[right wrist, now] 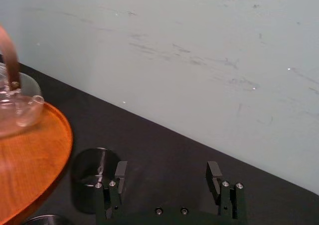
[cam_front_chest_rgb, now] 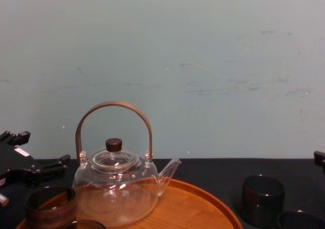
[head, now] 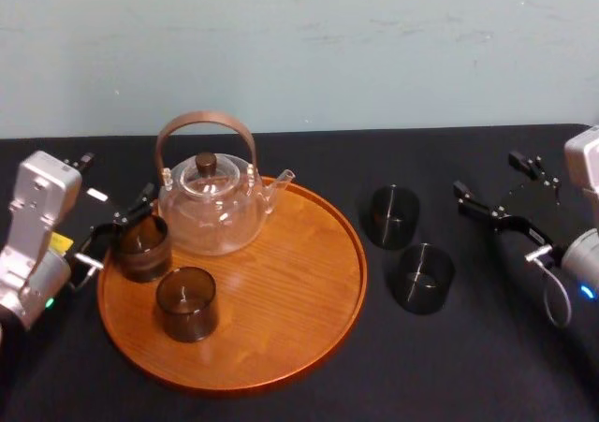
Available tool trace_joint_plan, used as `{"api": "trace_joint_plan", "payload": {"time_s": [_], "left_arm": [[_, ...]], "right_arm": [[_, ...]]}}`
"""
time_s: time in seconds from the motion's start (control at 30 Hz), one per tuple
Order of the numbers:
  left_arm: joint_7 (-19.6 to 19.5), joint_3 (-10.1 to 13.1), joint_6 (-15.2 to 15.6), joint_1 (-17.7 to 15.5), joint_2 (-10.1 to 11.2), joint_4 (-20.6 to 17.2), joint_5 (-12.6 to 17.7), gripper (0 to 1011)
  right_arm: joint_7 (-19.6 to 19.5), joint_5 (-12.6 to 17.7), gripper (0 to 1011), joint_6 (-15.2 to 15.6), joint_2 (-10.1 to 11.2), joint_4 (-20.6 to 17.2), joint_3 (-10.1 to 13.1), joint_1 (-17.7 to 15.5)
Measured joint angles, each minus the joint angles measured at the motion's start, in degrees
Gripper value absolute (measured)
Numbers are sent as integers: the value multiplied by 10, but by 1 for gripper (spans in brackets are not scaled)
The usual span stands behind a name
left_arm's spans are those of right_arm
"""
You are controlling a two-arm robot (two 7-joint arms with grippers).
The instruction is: Pick up the glass from the table and place it on the tray.
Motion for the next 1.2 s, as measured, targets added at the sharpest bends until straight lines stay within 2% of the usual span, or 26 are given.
{"api": "trace_joint_plan", "payload": {"time_s": [0.3, 0.63, 0.97, 1.2], "left_arm": [[0, 0, 0, 0, 0, 0, 0, 1001], [0, 0, 0, 0, 0, 0, 0, 1001], [0, 0, 0, 0, 0, 0, 0, 1001], [0, 0, 0, 0, 0, 0, 0, 1001]], "right_arm": [[36, 34, 1003, 30, 29, -59, 30, -50], [106, 60, 1002, 46, 79, -112, 56, -110], [175, 67, 1002, 42, 111, -130, 67, -146], [215, 60, 1002, 39, 119, -128, 62, -152]]}}
